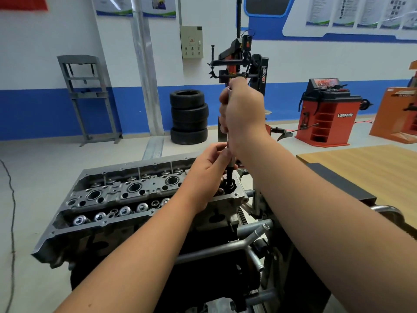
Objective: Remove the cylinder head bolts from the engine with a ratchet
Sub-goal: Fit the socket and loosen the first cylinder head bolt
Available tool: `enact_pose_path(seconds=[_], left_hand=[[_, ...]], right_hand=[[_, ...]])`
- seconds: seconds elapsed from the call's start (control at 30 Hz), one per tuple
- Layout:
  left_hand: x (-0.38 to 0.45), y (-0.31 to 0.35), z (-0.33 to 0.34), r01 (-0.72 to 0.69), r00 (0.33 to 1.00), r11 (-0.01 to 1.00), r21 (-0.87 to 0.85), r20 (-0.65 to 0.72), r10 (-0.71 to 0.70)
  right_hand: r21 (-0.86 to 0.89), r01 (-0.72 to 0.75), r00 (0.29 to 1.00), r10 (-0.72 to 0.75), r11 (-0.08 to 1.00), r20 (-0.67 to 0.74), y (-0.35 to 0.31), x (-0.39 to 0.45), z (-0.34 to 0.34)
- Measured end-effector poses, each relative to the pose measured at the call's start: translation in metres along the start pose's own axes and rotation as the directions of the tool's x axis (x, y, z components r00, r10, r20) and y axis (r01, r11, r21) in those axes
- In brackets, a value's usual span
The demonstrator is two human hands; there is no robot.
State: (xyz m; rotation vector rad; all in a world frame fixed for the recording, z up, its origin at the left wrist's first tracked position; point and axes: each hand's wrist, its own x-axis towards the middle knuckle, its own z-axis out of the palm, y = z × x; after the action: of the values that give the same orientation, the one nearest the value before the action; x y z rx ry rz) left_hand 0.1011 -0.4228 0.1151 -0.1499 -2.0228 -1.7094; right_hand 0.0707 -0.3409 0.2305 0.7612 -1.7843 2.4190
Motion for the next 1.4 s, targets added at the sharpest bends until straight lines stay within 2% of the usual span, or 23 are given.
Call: enact_pose_path(seconds=[0.07, 0.13, 0.23, 0.3, 0.37, 0.4, 0.43, 0.5, 0.53, 0.57, 0.67, 0.77, 0.83, 0.9, 0.93, 0.97, 1.03, 1.1, 1.17, 1.23, 1.3, 1.33, 1.4], left_hand=[[-0.001, 0.001, -0.001, 0.018, 1.0, 1.0, -0.024, 0.004, -0.017], [-0.001, 0.002, 0.0, 0.024, 1.0, 1.0, -0.012, -0.016, -0.024], [0.0, 0.002, 0.003, 0.0, 0.997, 0.999, 0.043, -0.072, 0.003], [0.001, 0.002, 0.003, -0.024, 0.996, 0.996, 0.081, -0.078, 0.03], [-0.001, 0.001, 0.003, -0.016, 0.998, 0.998, 0.055, -0.054, 0.019], [-0.001, 0.001, 0.002, -0.009, 0.999, 0.999, 0.039, -0.037, 0.011], [-0.002, 0.002, 0.001, -0.006, 1.0, 0.999, 0.033, -0.023, 0.007], [-0.003, 0.002, 0.002, -0.005, 1.0, 0.999, 0.047, -0.003, 0.005], [-0.002, 0.002, 0.003, -0.007, 1.0, 0.998, 0.059, -0.007, 0.008], [-0.001, 0.002, 0.004, -0.009, 1.0, 0.998, 0.068, -0.021, 0.01], [0.002, 0.0, 0.004, 0.0, 0.998, 0.998, 0.071, -0.062, 0.005], [0.001, 0.0, 0.003, -0.022, 0.998, 0.994, 0.106, -0.051, 0.027], [0.0, 0.001, 0.002, -0.013, 0.999, 0.997, 0.076, -0.033, 0.016], [-0.002, 0.002, 0.001, 0.017, 1.0, 1.0, 0.02, -0.011, -0.016], [-0.002, 0.002, 0.001, 0.023, 1.0, 1.0, 0.009, -0.006, -0.023], [-0.001, 0.003, 0.002, 0.019, 1.0, 1.0, 0.013, -0.011, -0.018], [-0.001, 0.005, 0.004, -0.016, 0.999, 0.999, 0.04, -0.037, 0.018], [0.001, 0.005, 0.005, -0.042, 0.998, 0.997, 0.072, -0.053, 0.046], [0.0, 0.005, 0.004, -0.033, 0.997, 0.996, 0.081, -0.064, 0.038], [-0.002, 0.004, 0.002, -0.005, 0.999, 0.998, 0.059, -0.054, 0.008], [-0.004, 0.006, 0.001, 0.02, 0.999, 0.999, 0.028, -0.032, -0.019], [-0.005, 0.007, 0.002, 0.026, 0.999, 0.999, 0.029, -0.027, -0.025], [-0.004, 0.007, 0.004, 0.007, 0.999, 0.998, 0.061, -0.034, -0.005]], right_hand=[[0.059, -0.139, 0.977, 0.127, 0.989, 0.171, -0.007, 0.004, -0.003], [-0.008, -0.128, 0.971, 0.127, 0.992, 0.202, -0.005, 0.006, -0.003], [-0.131, 0.071, 0.997, -0.067, 0.989, 0.032, 0.006, -0.001, 0.006], [-0.143, 0.165, 0.98, -0.178, 0.976, -0.087, 0.011, -0.005, 0.01], [-0.069, 0.167, 0.979, -0.173, 0.984, -0.106, 0.009, -0.001, 0.006], [0.012, 0.108, 0.993, -0.108, 0.994, -0.038, 0.007, 0.003, 0.002], [0.091, 0.007, 0.994, -0.016, 0.996, 0.105, 0.003, 0.006, -0.003], [0.122, -0.175, 0.919, 0.117, 0.977, 0.377, -0.003, 0.011, -0.012], [0.092, -0.188, 0.902, 0.135, 0.978, 0.409, -0.004, 0.011, -0.014], [0.041, -0.165, 0.919, 0.139, 0.985, 0.368, -0.004, 0.01, -0.013], [-0.12, -0.046, 0.995, 0.057, 0.992, 0.086, -0.004, 0.003, -0.002], [-0.011, -0.013, 0.999, 0.013, 1.0, -0.033, -0.001, 0.001, 0.004], [0.068, -0.03, 0.999, 0.027, 0.997, 0.045, 0.0, 0.003, -0.001], [0.073, -0.122, 0.956, 0.097, 0.99, 0.275, -0.003, 0.005, -0.007], [0.06, -0.146, 0.938, 0.119, 0.987, 0.326, -0.005, 0.006, -0.009], [0.042, -0.13, 0.951, 0.113, 0.991, 0.289, -0.005, 0.006, -0.008], [-0.093, 0.036, 0.996, -0.027, 0.995, 0.089, -0.001, 0.002, -0.004], [-0.226, 0.162, 0.983, -0.176, 0.961, -0.046, 0.006, -0.007, 0.006], [-0.172, 0.125, 0.986, -0.141, 0.977, -0.088, 0.006, -0.009, 0.013], [-0.064, 0.011, 1.0, -0.012, 0.998, -0.009, 0.0, -0.003, 0.007], [0.034, -0.137, 0.972, 0.127, 0.99, 0.198, -0.008, 0.004, -0.001], [0.045, -0.167, 0.957, 0.151, 0.985, 0.248, -0.009, 0.006, -0.004], [-0.001, -0.113, 0.979, 0.111, 0.994, 0.171, -0.006, 0.006, -0.005]])
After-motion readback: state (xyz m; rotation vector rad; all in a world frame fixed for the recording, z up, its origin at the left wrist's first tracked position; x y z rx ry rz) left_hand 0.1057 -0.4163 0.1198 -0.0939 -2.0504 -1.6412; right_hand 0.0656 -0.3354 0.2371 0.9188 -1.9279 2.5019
